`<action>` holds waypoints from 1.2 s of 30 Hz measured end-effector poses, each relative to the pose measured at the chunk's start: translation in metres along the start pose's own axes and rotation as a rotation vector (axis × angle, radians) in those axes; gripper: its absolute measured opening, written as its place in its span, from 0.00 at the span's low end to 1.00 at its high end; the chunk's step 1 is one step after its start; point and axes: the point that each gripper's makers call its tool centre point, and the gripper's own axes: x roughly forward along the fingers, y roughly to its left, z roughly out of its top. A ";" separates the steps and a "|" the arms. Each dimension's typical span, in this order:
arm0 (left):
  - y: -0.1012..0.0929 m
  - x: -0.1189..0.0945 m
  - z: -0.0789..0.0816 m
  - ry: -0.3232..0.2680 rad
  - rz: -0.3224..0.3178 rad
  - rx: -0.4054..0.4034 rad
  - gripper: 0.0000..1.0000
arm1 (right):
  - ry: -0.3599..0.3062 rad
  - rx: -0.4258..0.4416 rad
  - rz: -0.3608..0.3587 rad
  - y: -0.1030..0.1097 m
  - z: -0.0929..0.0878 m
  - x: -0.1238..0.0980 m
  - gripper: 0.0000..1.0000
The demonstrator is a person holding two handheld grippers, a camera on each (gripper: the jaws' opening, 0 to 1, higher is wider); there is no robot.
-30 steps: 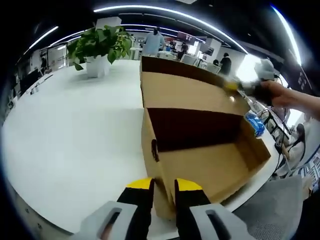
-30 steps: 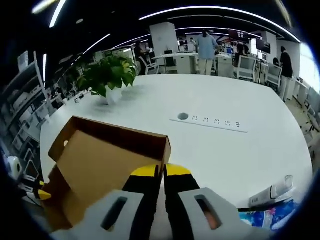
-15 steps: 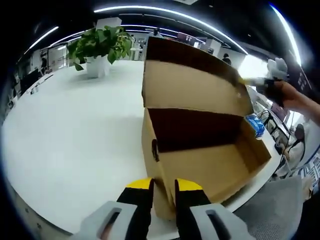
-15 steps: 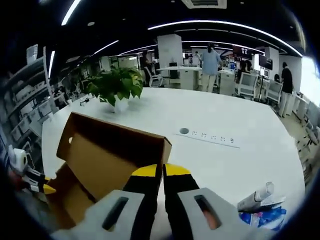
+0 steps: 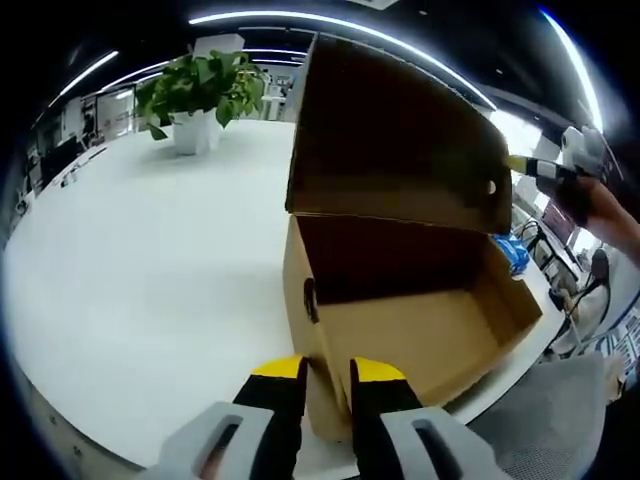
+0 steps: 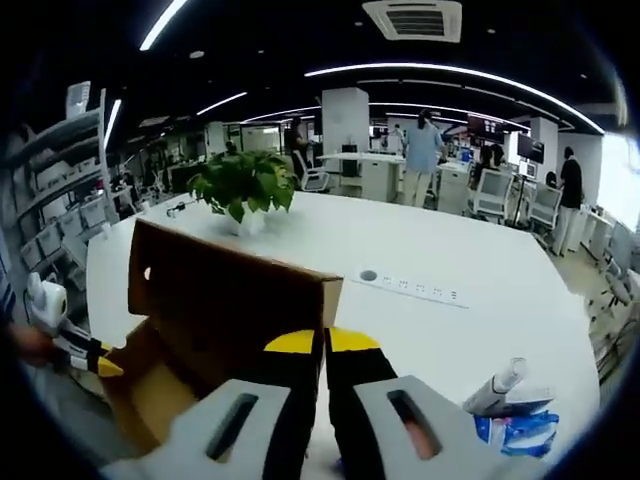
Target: Operate the shoe box by opening the lid, removing the specified soft item, and placing it in the target area until the item is outside and the box remains undamaged.
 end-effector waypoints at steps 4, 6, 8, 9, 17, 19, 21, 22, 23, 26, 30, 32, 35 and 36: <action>-0.001 0.000 0.000 0.000 -0.001 -0.002 0.17 | -0.008 -0.046 -0.014 0.008 -0.001 -0.011 0.00; -0.001 -0.001 0.000 0.000 -0.001 -0.003 0.17 | -0.014 -0.071 -0.020 0.007 -0.002 -0.016 0.00; -0.001 -0.001 0.000 0.000 0.000 -0.002 0.17 | -0.018 -0.071 -0.021 0.007 -0.004 -0.019 0.00; -0.001 -0.001 0.000 0.000 0.000 -0.001 0.17 | -0.021 -0.074 -0.021 0.008 -0.006 -0.021 0.00; 0.000 0.000 0.001 0.000 0.003 0.001 0.17 | -0.025 -0.105 -0.048 0.016 -0.016 -0.036 0.00; 0.000 0.000 0.001 0.000 0.003 0.000 0.17 | -0.028 -0.102 -0.048 0.018 -0.020 -0.041 0.00; 0.001 0.000 0.001 -0.001 0.002 -0.004 0.17 | -0.028 -0.098 -0.048 0.020 -0.024 -0.045 0.00; 0.001 0.000 0.001 -0.002 0.002 -0.005 0.17 | -0.027 -0.101 -0.048 0.021 -0.026 -0.046 0.00; 0.001 0.000 0.001 -0.002 0.002 -0.006 0.16 | -0.025 -0.103 -0.049 0.022 -0.028 -0.047 0.00; 0.001 0.000 0.001 -0.003 0.003 -0.006 0.16 | -0.019 -0.110 -0.052 0.026 -0.033 -0.052 0.00; 0.001 0.000 0.002 -0.004 0.004 -0.007 0.16 | -0.017 -0.108 -0.052 0.028 -0.040 -0.057 0.00; 0.001 0.000 0.002 -0.005 0.005 -0.008 0.16 | -0.018 -0.096 -0.051 0.029 -0.043 -0.059 0.00; 0.001 0.000 0.002 -0.008 0.007 -0.007 0.16 | -0.013 -0.098 -0.051 0.032 -0.048 -0.062 0.00; 0.001 0.000 0.002 -0.010 0.006 -0.010 0.16 | -0.008 -0.096 -0.048 0.033 -0.051 -0.063 0.00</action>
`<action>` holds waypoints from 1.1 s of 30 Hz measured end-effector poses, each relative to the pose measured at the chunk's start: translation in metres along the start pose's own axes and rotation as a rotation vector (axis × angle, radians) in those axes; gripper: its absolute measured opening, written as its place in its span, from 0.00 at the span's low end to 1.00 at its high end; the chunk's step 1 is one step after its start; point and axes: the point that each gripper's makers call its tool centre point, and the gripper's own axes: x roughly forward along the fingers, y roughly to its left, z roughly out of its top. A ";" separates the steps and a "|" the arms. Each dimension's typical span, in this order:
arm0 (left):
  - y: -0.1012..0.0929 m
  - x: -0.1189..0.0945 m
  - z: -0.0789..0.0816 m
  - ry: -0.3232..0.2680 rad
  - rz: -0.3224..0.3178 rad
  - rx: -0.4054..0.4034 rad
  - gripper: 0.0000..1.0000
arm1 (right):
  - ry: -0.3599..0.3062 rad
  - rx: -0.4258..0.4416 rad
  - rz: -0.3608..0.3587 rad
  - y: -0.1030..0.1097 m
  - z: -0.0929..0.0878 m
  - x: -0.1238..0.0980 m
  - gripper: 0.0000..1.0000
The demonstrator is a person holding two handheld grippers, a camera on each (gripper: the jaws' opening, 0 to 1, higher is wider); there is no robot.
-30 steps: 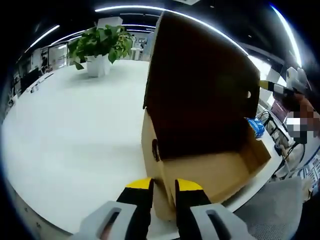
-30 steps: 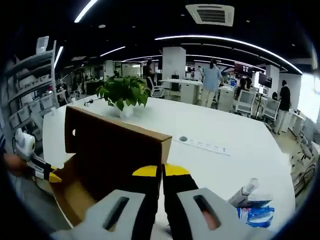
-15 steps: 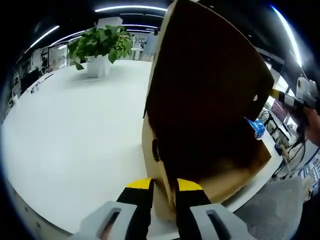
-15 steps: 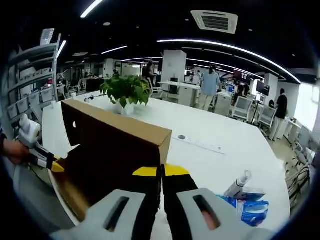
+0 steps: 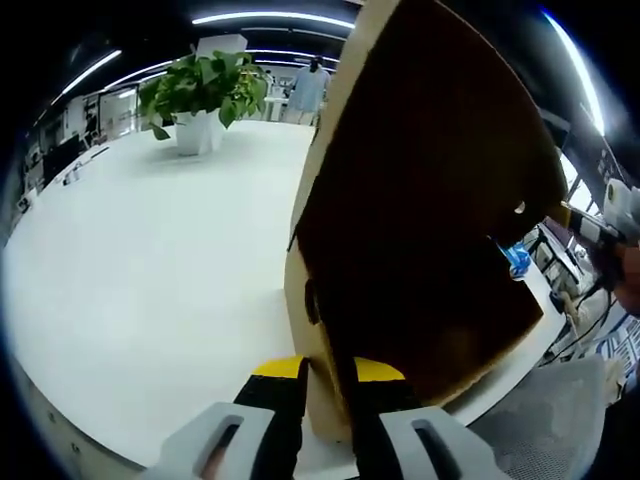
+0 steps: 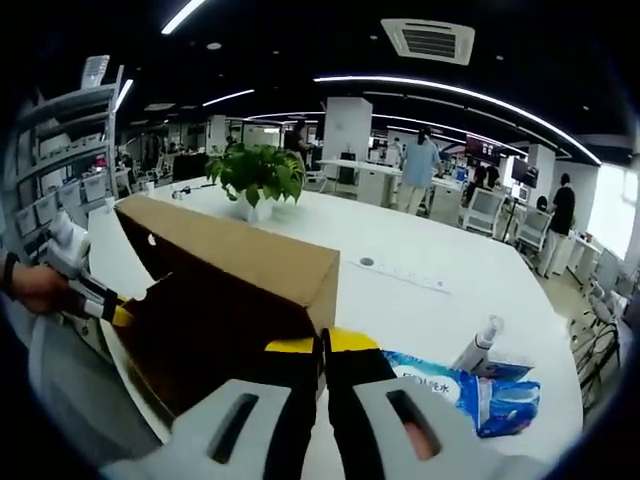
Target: Operate the shoe box by opening the lid, removing the specified soft item, and placing it in the target area until the item is outside and the box remains undamaged.
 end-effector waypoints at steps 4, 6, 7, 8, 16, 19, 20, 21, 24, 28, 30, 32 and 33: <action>0.000 0.000 0.000 -0.002 -0.004 -0.006 0.17 | 0.018 0.002 0.004 0.005 -0.010 -0.003 0.00; -0.001 0.000 0.000 -0.004 -0.005 -0.010 0.17 | 0.029 -0.001 0.005 0.007 -0.015 -0.004 0.00; -0.001 0.000 0.000 -0.005 -0.006 -0.014 0.17 | 0.038 -0.002 0.006 0.008 -0.018 -0.004 0.00; -0.001 0.000 0.000 -0.006 -0.008 -0.017 0.17 | 0.041 0.001 0.005 0.008 -0.021 -0.004 0.00; -0.002 -0.004 0.005 -0.023 -0.028 -0.036 0.18 | 0.056 0.064 -0.004 0.011 -0.036 -0.005 0.00; -0.002 -0.007 0.010 -0.034 -0.028 -0.027 0.16 | 0.045 0.112 -0.009 0.009 -0.035 -0.005 0.01; -0.003 -0.008 0.011 -0.036 -0.031 -0.021 0.16 | 0.047 0.119 -0.009 0.009 -0.036 -0.005 0.01; -0.003 -0.009 0.012 -0.038 -0.033 -0.015 0.16 | 0.045 0.121 -0.009 0.009 -0.036 -0.005 0.01; -0.003 -0.015 0.018 -0.045 -0.032 0.015 0.16 | 0.051 0.128 -0.010 0.011 -0.039 -0.005 0.01; -0.008 -0.020 0.023 -0.052 -0.052 0.041 0.20 | 0.058 0.162 -0.006 0.011 -0.044 -0.006 0.01; -0.009 -0.021 0.023 -0.052 -0.051 0.058 0.20 | 0.058 0.169 -0.008 0.011 -0.045 -0.006 0.00; -0.010 -0.021 0.022 -0.051 -0.054 0.067 0.20 | 0.070 0.184 -0.008 0.011 -0.050 -0.005 0.00; -0.010 -0.022 0.022 -0.053 -0.055 0.068 0.20 | 0.078 0.187 -0.008 0.011 -0.053 -0.005 0.00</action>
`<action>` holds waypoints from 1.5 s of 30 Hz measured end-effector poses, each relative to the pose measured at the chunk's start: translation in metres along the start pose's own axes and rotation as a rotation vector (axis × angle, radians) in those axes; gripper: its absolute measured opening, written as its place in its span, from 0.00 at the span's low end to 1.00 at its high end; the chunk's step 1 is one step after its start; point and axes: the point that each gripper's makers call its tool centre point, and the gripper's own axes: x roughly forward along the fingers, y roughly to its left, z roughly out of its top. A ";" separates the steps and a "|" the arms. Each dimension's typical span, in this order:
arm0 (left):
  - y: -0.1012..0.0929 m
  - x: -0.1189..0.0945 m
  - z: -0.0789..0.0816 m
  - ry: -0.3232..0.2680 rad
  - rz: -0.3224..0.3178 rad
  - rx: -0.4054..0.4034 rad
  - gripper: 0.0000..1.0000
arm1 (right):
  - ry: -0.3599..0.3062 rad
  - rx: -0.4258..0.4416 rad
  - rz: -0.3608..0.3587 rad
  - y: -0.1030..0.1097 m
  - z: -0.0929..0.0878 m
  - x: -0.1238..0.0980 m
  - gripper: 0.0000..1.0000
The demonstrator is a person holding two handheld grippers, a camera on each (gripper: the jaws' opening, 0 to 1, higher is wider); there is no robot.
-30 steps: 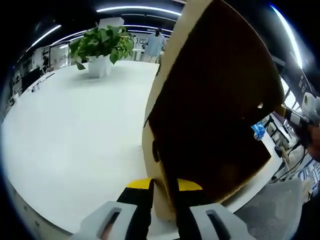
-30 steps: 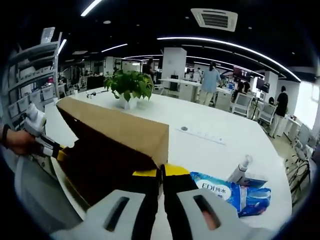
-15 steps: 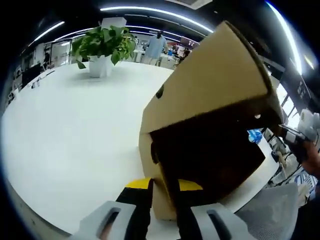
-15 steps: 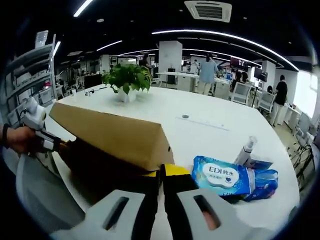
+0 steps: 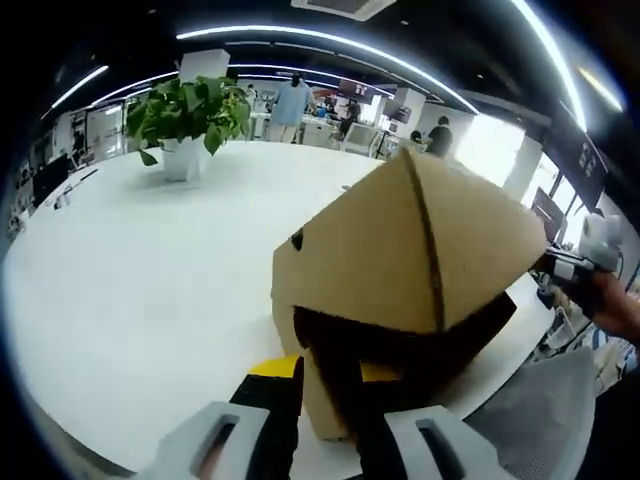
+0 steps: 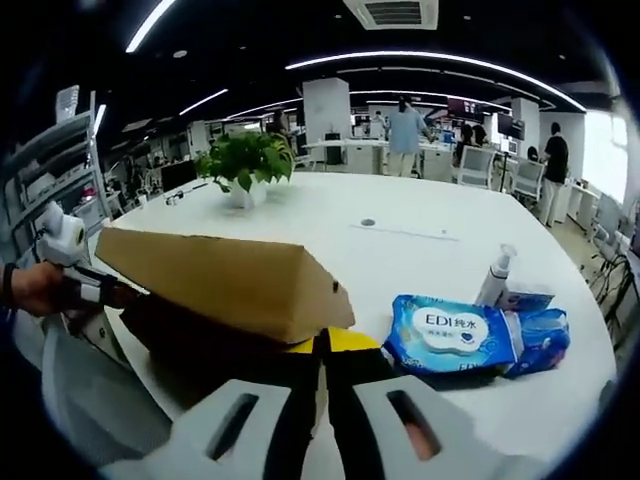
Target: Operate the shoe box by opening the lid, removing the specified soft item, and placing it in the target area until the item is outside and the box remains undamaged.
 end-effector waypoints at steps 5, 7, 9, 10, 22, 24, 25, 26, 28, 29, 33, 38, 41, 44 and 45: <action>-0.001 -0.002 -0.002 0.004 -0.007 0.012 0.20 | 0.037 0.028 0.012 0.001 -0.015 0.000 0.00; 0.000 -0.004 -0.002 0.006 -0.007 0.020 0.20 | 0.041 0.045 0.020 0.002 -0.018 0.000 0.00; 0.003 -0.006 -0.003 0.005 -0.008 0.018 0.20 | 0.044 0.055 0.021 0.003 -0.020 0.000 0.00; 0.005 -0.006 -0.004 0.005 -0.009 0.014 0.20 | 0.046 0.058 0.021 0.003 -0.021 0.000 0.00; 0.010 -0.007 -0.009 0.011 -0.007 -0.023 0.20 | 0.078 0.127 0.010 0.002 -0.039 0.002 0.00; 0.011 -0.007 -0.011 0.014 -0.006 -0.028 0.20 | 0.078 0.136 0.008 0.002 -0.041 0.002 0.00; 0.011 -0.007 -0.012 0.016 -0.005 -0.029 0.20 | 0.078 0.138 0.007 0.002 -0.041 0.002 0.00; 0.012 -0.007 -0.013 0.016 -0.005 -0.035 0.21 | 0.078 0.143 0.006 0.002 -0.041 0.001 0.00; 0.012 -0.008 -0.014 0.014 -0.007 -0.043 0.21 | 0.075 0.154 0.008 0.001 -0.043 0.001 0.00; 0.012 -0.008 -0.014 0.014 -0.007 -0.044 0.21 | 0.074 0.159 0.007 0.000 -0.044 0.001 0.00; 0.012 -0.008 -0.014 0.013 -0.006 -0.045 0.21 | 0.068 0.193 0.006 -0.002 -0.046 -0.002 0.00; 0.013 -0.013 -0.013 -0.001 0.003 -0.048 0.21 | 0.069 0.207 0.015 -0.001 -0.050 -0.003 0.00; 0.015 -0.015 -0.014 -0.009 0.005 -0.059 0.22 | 0.072 0.211 0.020 0.001 -0.053 -0.003 0.00; 0.016 -0.017 -0.015 -0.014 0.002 -0.073 0.22 | 0.076 0.215 0.021 0.002 -0.055 -0.003 0.00; 0.016 -0.018 -0.015 -0.014 0.004 -0.072 0.22 | 0.079 0.217 0.022 0.002 -0.057 -0.003 0.00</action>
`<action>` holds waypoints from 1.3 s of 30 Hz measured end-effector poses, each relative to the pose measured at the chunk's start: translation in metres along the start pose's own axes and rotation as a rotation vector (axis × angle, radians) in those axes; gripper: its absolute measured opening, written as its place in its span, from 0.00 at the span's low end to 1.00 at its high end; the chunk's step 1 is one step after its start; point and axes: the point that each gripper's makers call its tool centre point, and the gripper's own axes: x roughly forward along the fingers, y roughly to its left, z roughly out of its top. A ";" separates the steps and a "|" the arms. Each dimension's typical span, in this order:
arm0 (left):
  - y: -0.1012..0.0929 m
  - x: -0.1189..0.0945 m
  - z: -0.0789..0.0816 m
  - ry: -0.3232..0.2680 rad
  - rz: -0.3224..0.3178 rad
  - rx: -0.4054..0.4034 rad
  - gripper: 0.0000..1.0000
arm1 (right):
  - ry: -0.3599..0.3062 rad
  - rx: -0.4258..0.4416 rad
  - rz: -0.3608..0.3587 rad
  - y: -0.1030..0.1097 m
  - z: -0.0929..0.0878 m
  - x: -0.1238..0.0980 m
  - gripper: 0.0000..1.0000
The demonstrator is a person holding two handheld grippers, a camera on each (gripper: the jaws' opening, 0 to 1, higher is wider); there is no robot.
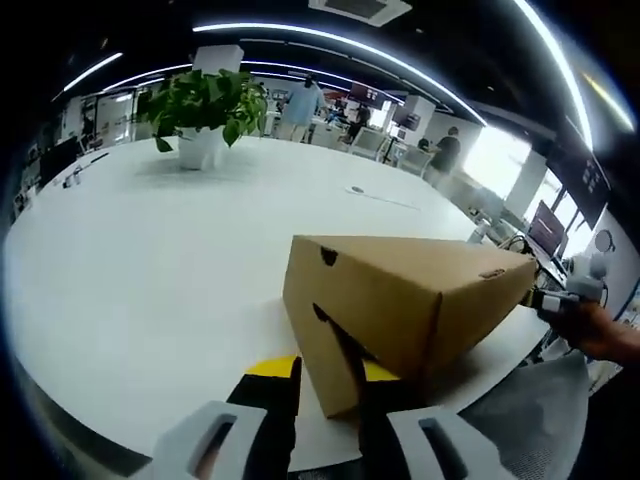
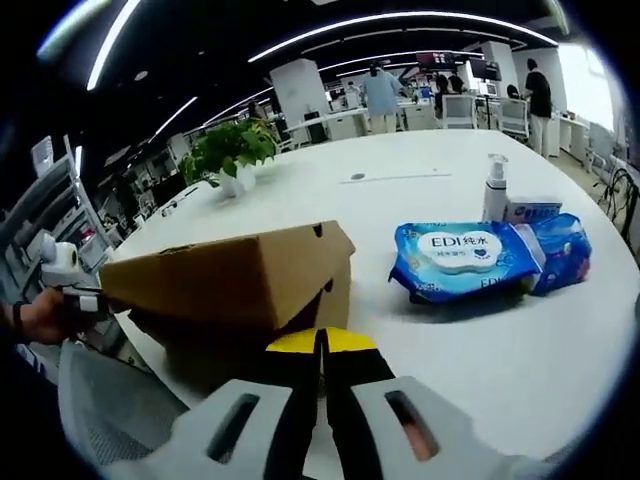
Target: Operate the shoe box by opening the lid, removing the specified soft item, and placing it in the target area until the item is outside and the box remains undamaged.
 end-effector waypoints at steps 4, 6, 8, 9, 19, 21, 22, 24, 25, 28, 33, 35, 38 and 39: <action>0.001 -0.006 0.000 -0.005 0.009 0.010 0.21 | -0.001 0.003 -0.005 -0.003 -0.001 -0.002 0.00; 0.005 -0.008 -0.001 -0.010 0.013 0.003 0.21 | -0.003 0.011 -0.007 -0.004 -0.002 -0.003 0.00; 0.007 -0.011 -0.001 -0.018 0.020 -0.013 0.20 | -0.003 0.015 -0.006 -0.004 -0.003 -0.004 0.00; 0.009 -0.012 -0.001 -0.018 0.023 -0.018 0.20 | 0.003 0.011 -0.011 -0.005 -0.004 -0.004 0.00; 0.010 -0.013 -0.004 -0.019 0.019 -0.036 0.20 | 0.014 0.031 -0.006 -0.005 -0.015 -0.007 0.00; 0.010 -0.013 -0.004 -0.021 0.017 -0.041 0.20 | 0.014 0.029 -0.006 -0.005 -0.014 -0.007 0.00; 0.010 -0.014 -0.003 -0.022 0.017 -0.043 0.20 | 0.013 0.032 -0.006 -0.006 -0.014 -0.008 0.00; 0.010 -0.015 0.000 -0.033 0.013 -0.058 0.20 | 0.007 0.040 -0.002 -0.007 -0.011 -0.010 0.00; 0.011 -0.016 0.002 -0.042 0.011 -0.069 0.20 | 0.003 0.044 -0.002 -0.008 -0.010 -0.011 0.00; 0.011 -0.018 0.007 -0.053 0.008 -0.083 0.21 | -0.045 0.068 0.005 -0.011 0.003 -0.016 0.00; 0.002 -0.017 0.009 -0.056 -0.037 -0.095 0.23 | -0.125 0.118 0.074 0.001 0.019 -0.020 0.07; -0.004 -0.013 0.006 -0.037 -0.060 -0.093 0.25 | -0.113 0.113 0.104 0.010 0.016 -0.017 0.14; -0.014 -0.008 0.000 -0.016 -0.100 -0.099 0.29 | -0.070 0.088 0.117 0.017 0.005 -0.011 0.19; -0.017 -0.008 -0.001 -0.013 -0.105 -0.098 0.28 | -0.050 0.088 0.121 0.019 0.000 -0.008 0.20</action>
